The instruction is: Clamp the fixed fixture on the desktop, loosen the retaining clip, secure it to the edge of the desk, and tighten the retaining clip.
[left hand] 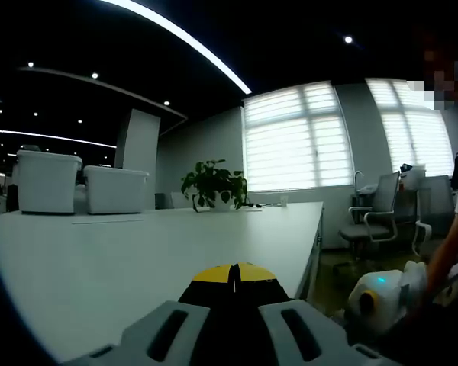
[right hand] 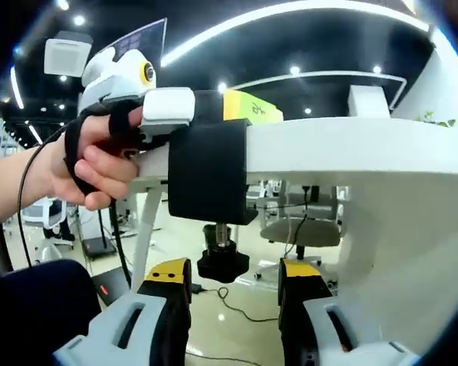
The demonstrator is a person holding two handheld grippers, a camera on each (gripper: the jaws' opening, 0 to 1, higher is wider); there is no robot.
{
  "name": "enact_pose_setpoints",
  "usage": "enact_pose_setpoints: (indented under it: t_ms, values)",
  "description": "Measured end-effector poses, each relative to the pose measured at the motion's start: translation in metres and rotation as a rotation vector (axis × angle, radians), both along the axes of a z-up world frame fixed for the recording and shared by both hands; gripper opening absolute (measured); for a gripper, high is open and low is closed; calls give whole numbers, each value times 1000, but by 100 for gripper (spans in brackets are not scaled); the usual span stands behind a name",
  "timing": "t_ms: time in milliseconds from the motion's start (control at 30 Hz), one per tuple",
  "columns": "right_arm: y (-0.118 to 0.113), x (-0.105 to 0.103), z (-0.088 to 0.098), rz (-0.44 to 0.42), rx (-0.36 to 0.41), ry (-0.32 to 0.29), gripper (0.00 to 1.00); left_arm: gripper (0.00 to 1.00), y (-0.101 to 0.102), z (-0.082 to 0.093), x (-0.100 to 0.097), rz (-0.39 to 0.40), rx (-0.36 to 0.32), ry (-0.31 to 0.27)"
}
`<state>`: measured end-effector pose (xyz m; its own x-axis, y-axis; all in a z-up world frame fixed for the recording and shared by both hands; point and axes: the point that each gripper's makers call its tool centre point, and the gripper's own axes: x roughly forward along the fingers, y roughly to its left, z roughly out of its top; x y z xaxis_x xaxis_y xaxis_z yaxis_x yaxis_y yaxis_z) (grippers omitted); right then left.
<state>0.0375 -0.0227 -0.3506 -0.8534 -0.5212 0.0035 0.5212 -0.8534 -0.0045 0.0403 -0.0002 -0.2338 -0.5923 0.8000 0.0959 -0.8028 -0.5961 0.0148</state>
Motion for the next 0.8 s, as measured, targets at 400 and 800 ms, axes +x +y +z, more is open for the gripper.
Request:
enact_pose_setpoints:
  t_ms: [400,800]
  values:
    - [-17,-6,6,-7,31,43,26,1,1,0,2,2,0,2]
    - [-31,4,9,250,46,79,26,1,0,1,1,5,-1,10]
